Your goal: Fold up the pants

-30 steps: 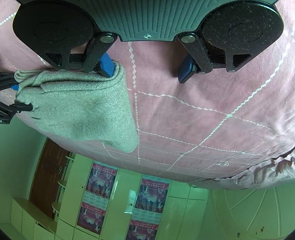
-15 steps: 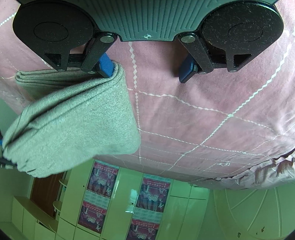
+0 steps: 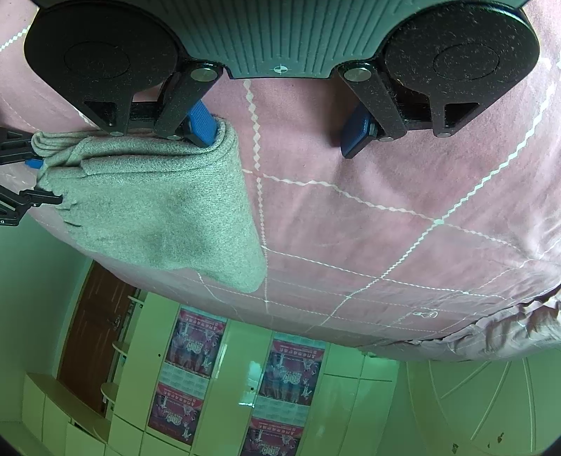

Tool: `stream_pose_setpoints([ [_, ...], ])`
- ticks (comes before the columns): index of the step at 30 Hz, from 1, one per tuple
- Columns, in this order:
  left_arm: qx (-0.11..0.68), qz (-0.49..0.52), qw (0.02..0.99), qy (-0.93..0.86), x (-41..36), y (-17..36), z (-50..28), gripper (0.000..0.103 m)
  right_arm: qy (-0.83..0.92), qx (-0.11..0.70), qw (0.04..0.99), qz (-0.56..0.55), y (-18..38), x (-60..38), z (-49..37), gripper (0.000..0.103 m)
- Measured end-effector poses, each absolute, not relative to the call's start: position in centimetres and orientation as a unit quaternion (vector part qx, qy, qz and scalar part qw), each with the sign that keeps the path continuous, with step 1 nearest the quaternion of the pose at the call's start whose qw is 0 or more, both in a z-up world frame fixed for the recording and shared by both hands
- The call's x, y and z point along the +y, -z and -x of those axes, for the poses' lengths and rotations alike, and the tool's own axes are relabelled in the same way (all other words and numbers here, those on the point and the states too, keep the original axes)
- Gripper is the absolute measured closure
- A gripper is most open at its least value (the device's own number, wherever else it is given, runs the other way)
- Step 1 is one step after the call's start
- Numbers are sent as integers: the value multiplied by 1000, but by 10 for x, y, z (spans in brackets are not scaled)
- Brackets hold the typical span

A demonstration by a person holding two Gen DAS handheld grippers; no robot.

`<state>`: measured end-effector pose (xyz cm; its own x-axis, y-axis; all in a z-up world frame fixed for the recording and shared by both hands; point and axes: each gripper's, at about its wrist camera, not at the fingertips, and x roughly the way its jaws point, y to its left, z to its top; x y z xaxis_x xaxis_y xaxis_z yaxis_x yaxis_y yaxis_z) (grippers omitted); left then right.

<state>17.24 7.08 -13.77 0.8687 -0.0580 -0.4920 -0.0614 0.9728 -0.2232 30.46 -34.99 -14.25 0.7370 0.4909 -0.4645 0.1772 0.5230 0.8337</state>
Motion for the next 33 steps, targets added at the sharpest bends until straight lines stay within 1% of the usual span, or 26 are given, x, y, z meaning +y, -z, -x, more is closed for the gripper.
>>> stream_pose_setpoints([
  [2,257,116,959,0,71,138,-173,28,-99,352,807,-465,138,-347,-302,62],
  [4,258,115,959,1,71,138,-173,28,-91,347,814,-458,131,-342,-295,43],
  [5,258,114,959,1,71,138,-173,28,-93,339,819,-453,128,-337,-293,24],
  [6,258,114,959,0,71,138,-173,28,-96,340,823,-445,126,-332,-294,20],
  [7,258,113,959,0,70,138,-173,28,-92,349,829,-427,124,-326,-296,23],
  [9,259,112,959,1,70,138,-174,28,-77,369,846,-377,117,-316,-299,62],
  [10,259,114,959,2,71,138,-174,28,-71,375,851,-361,117,-315,-300,64],
  [12,259,114,959,3,71,138,-174,27,-84,363,841,-391,123,-325,-295,72],
  [14,258,114,959,6,70,138,-173,26,-109,318,844,-418,119,-335,-277,73],
  [15,258,114,959,8,70,138,-173,26,-106,312,853,-404,117,-334,-271,73],
  [16,257,113,960,7,70,139,-173,26,-90,330,851,-398,124,-334,-270,73],
  [17,257,113,960,7,69,139,-173,25,-80,347,838,-414,136,-337,-271,73],
  [19,260,110,959,9,69,138,-174,24,-85,343,817,-456,146,-346,-271,71],
  [22,264,102,959,16,71,135,-171,24,-90,336,822,-452,130,-348,-265,60],
  [23,267,94,959,19,71,132,-169,24,-79,327,836,-433,120,-349,-259,53],
  [24,269,85,959,22,72,129,-165,24,-68,318,854,-407,111,-350,-252,49],
  [25,269,79,960,27,75,125,-159,24,-58,308,871,-379,102,-351,-245,50],
  [26,263,78,961,27,80,119,-152,24,-56,293,884,-360,94,-352,-240,54],
  [27,256,82,963,26,85,114,-147,24,-66,282,891,-349,89,-353,-238,61],
  [28,247,85,965,23,89,109,-144,24,-77,277,897,-337,85,-352,-240,64],
  [32,226,98,969,22,96,84,-174,24,-118,278,914,-273,72,-328,-267,82],
  [33,229,105,967,28,95,82,-186,24,-132,280,916,-255,72,-319,-274,83],
])
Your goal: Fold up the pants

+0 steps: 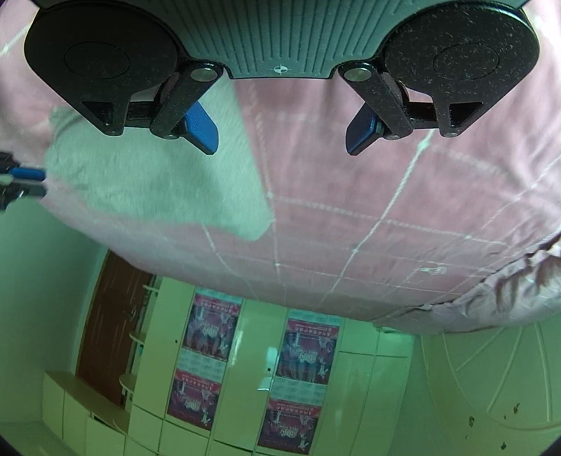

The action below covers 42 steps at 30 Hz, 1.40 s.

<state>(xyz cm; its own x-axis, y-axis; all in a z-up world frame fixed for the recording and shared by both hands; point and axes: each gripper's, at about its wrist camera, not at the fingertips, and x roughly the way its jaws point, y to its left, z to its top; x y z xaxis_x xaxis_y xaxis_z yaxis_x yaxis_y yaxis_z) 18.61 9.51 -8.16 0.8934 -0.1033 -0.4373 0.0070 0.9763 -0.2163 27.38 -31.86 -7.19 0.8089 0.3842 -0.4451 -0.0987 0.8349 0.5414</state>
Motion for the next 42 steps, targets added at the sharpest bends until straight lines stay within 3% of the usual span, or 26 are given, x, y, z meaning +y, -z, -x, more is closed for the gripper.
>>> stream_pose_setpoints([
  [4,274,113,954,51,80,94,-239,24,-140,317,917,-197,85,-290,-297,89],
  [6,319,98,941,49,73,115,-255,17,-116,347,912,-187,96,-294,-302,103],
  [10,318,129,938,55,83,115,-250,14,-132,336,905,-224,82,-316,-293,101],
  [11,309,127,941,50,85,112,-248,14,-133,320,913,-218,77,-321,-288,89],
  [12,304,128,943,49,87,109,-248,14,-135,309,916,-218,73,-324,-287,85],
  [16,296,148,942,61,92,103,-268,14,-149,281,922,-220,69,-326,-298,85],
  [20,344,144,924,83,86,118,-297,13,-133,335,918,-164,95,-308,-323,90],
  [23,348,142,923,86,86,120,-298,11,-132,326,913,-206,90,-315,-319,90],
  [25,350,142,922,85,88,118,-296,11,-140,297,917,-225,83,-322,-309,79],
  [27,354,144,920,88,90,116,-293,11,-134,295,913,-250,83,-334,-304,50],
  [29,356,140,920,91,91,116,-291,10,-130,299,901,-285,91,-351,-302,31],
  [32,361,142,917,92,93,117,-287,1,-118,331,876,-330,110,-373,-302,29],
  [37,360,145,916,97,95,118,-276,0,-131,350,843,-386,135,-392,-293,19],
  [40,360,157,914,103,100,119,-272,0,-149,359,831,-399,142,-391,-293,6],
  [42,360,164,912,106,102,120,-270,0,-151,359,829,-401,143,-390,-293,6],
])
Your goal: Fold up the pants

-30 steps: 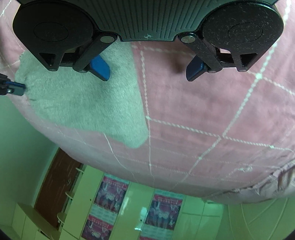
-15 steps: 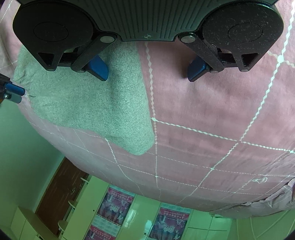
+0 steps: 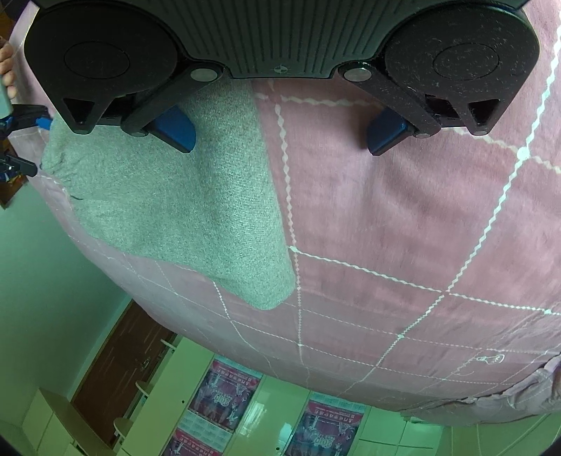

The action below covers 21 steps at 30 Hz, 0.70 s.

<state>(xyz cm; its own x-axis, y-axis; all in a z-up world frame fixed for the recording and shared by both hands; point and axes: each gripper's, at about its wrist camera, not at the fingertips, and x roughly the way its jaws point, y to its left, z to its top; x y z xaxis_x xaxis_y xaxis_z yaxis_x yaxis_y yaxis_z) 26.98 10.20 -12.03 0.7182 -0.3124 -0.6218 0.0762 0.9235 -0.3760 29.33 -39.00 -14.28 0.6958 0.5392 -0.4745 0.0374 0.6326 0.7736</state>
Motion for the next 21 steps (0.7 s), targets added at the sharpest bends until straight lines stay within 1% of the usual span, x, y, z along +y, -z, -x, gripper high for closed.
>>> stream_pose_setpoints([
  [5,361,193,905,118,108,122,-261,0,-165,386,823,-383,136,-386,-290,6],
  [9,363,225,895,126,115,122,-262,0,-174,375,814,-407,138,-394,-284,6],
  [12,375,248,883,138,116,123,-274,0,-169,377,810,-417,139,-396,-289,5],
  [18,397,290,846,207,106,128,-306,0,-174,404,807,-394,138,-384,-312,5],
  [21,406,295,834,230,97,134,-324,0,-192,403,802,-396,138,-384,-322,5],
])
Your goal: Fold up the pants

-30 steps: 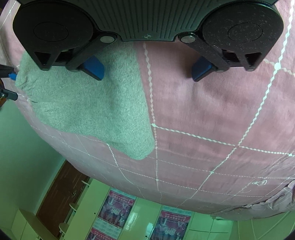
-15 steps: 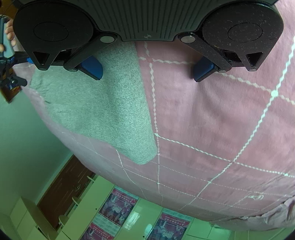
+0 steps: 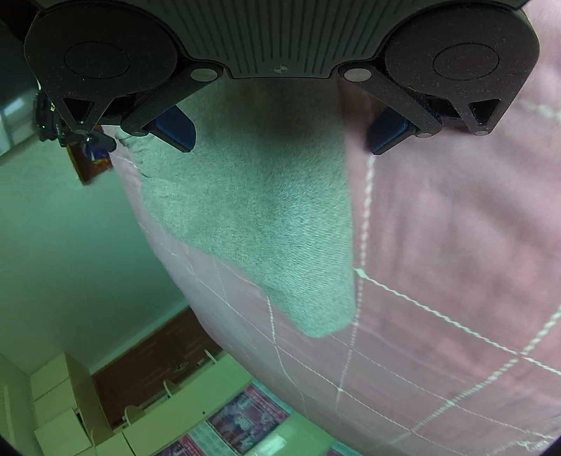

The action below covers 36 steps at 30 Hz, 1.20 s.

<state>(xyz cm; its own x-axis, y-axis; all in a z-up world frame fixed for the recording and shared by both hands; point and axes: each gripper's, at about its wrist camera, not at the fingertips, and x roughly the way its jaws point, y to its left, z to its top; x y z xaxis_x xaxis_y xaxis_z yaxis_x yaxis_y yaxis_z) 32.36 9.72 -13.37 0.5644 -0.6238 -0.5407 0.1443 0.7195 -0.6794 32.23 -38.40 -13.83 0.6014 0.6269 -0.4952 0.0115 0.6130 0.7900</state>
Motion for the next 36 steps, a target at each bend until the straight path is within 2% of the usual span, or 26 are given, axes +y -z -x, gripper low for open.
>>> stream_pose_setpoints([
  [16,407,280,816,301,76,143,-385,0,-268,425,775,-383,144,-374,-366,8],
  [19,407,281,811,312,76,145,-393,0,-279,428,779,-362,143,-371,-373,21],
  [20,407,280,811,316,75,144,-394,0,-278,433,780,-355,143,-369,-375,30],
  [21,407,275,811,319,74,143,-396,5,-276,435,779,-357,145,-370,-377,38],
  [22,408,268,813,318,73,143,-397,10,-275,436,777,-361,147,-370,-378,40],
  [24,415,273,812,305,79,146,-400,46,-280,437,773,-365,149,-372,-380,41],
  [28,410,310,796,319,88,159,-405,49,-292,444,764,-366,149,-374,-383,38],
  [36,422,324,767,358,103,171,-408,49,-327,456,742,-367,149,-391,-380,43],
])
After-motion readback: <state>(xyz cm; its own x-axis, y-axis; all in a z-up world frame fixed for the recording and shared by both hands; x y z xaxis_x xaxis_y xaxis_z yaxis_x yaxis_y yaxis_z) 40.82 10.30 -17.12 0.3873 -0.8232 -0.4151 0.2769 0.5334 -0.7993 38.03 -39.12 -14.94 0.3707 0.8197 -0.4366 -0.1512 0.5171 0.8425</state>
